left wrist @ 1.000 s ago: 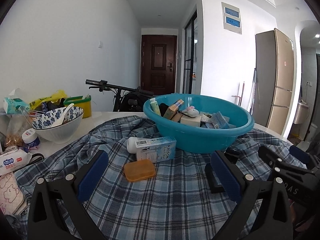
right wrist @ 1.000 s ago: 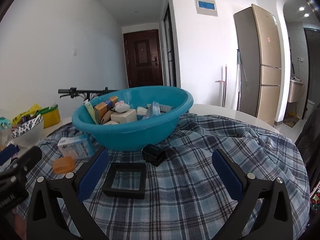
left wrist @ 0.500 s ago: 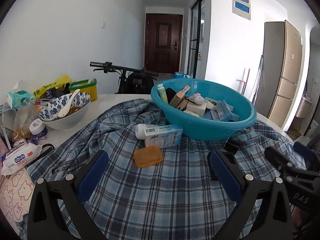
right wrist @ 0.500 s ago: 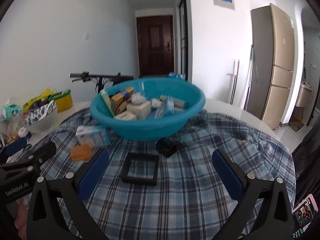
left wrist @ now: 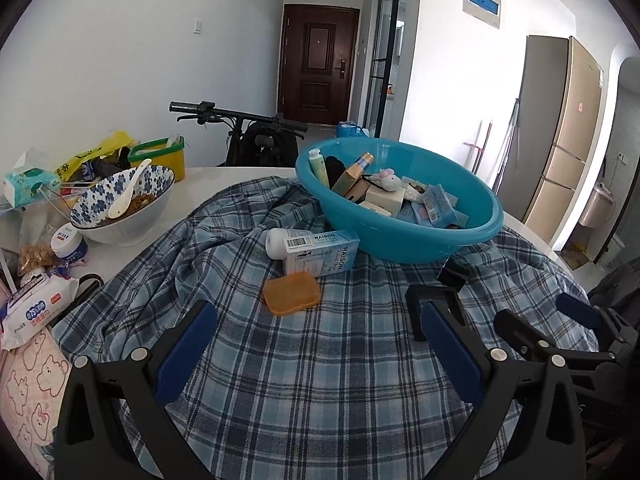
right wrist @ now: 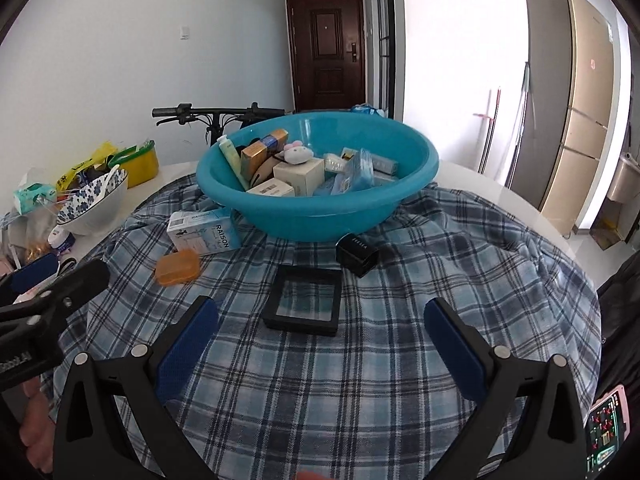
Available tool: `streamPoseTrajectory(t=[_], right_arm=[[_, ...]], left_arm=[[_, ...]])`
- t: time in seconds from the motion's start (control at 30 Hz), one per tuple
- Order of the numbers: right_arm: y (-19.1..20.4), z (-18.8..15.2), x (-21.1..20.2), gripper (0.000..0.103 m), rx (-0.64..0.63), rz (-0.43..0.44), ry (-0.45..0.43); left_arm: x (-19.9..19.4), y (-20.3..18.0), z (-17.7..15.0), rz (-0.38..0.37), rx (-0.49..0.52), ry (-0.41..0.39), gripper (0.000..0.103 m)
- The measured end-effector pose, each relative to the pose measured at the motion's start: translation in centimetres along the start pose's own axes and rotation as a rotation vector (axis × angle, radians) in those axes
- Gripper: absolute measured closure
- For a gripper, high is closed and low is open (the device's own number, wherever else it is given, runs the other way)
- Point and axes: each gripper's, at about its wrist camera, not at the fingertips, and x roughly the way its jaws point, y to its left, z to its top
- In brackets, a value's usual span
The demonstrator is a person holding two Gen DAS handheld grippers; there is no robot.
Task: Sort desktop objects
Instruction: 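Move both tools toward the items in front of the turquoise basin, then grasp the black square frame with the right tool while the left tool approaches the orange soap box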
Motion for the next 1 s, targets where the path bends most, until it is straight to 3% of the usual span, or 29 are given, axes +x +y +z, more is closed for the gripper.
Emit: streamPoseTrajectory(t=[0.5, 0.63, 0.77, 0.93, 1.0], right_arm=[[0.2, -0.3, 3.1, 0.000, 0.003, -0.009, 0.078], [0.1, -0.2, 4.3, 0.000, 0.001, -0.016, 0.102], [0.2, -0.2, 5.6, 0.000, 0.009, -0.008, 0.132], [0.6, -0.2, 7.1, 0.000, -0.013, -0.003, 0.163], [0.7, -0.2, 7.6, 0.000, -0.014, -0.003, 0.171]], left_arm=[[4.6, 1.2, -0.6, 0.014, 0.001, 0.090, 0.000], [5.6, 1.5, -0.1, 0.006, 0.042, 0.106, 0.006], [7.1, 2.6, 0.4, -0.043, 0.007, 0.154, 0.012], [9.0, 2.8, 0.6, -0.045, 0.009, 0.193, 0.013], [9.6, 2.6, 0.8, -0.052, 0.025, 0.203, 0.019]])
